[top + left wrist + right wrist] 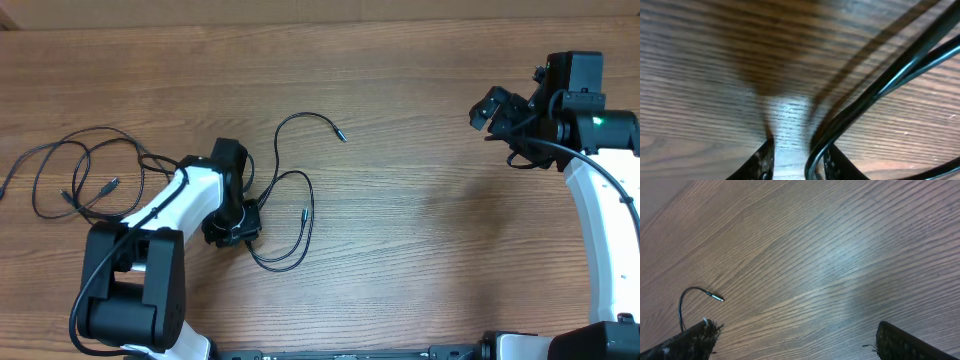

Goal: Untangle cables

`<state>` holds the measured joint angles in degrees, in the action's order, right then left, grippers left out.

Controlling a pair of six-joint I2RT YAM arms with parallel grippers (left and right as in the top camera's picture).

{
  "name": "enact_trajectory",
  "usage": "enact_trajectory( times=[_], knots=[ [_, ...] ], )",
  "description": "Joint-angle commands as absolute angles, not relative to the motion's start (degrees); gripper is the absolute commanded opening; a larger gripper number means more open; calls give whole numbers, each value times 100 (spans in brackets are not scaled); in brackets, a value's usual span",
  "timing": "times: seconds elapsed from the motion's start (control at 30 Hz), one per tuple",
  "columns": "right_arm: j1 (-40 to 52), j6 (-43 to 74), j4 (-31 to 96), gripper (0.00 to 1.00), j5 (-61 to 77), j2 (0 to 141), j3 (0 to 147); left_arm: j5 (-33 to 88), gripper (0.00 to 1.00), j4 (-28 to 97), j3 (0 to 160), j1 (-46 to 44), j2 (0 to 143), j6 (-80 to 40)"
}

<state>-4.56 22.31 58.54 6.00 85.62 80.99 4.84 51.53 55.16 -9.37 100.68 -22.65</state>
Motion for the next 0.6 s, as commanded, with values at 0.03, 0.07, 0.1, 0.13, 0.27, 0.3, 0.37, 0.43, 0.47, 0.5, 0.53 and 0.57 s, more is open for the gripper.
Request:
enact_trajectory(
  times=[0.03,0.07,0.1,0.13,0.27,0.3,0.37,0.43,0.47,0.5,0.53,0.57],
  knots=[
    [-469,2252,5843,100,602,8532,8103,451,17,4727,5317,-945,10051,-2447],
    [-469,2252,5843,100,602,8532,8103,456,4,4731,5317,-945,10051,-2447],
    [-469,2252,5843,100,602,8532,8103,475,4,4735,5319,-945,10051,-2440],
    [-469,2252,5843,100,602,8532,8103,709,4,4737,5358,-945,10049,-2233],
    [-469,2252,5843,100,602,8532,8103,1844,4,5607,6353,-928,10049,-1131],
    [-469,2252,5843,100,602,8532,8103,2093,4,5902,6705,-930,10049,-869],
    [-469,2252,5843,100,602,8532,8103,2405,8,6733,7841,-930,10049,-506],
    [-469,2252,5843,100,602,8532,8103,2383,15,7046,8433,-930,10049,-366],
    [-469,2252,5843,100,602,8532,8103,2342,29,7032,8560,-930,10049,-266],
    [-469,2252,5843,100,602,8532,8103,2290,30,6982,8562,-930,10051,-274],
    [-469,2252,5843,100,602,8532,8103,2294,19,6987,8514,-945,10062,-279],
    [-469,2252,5843,100,602,8532,8103,2270,12,7000,8407,-991,10068,-285]
  ],
)
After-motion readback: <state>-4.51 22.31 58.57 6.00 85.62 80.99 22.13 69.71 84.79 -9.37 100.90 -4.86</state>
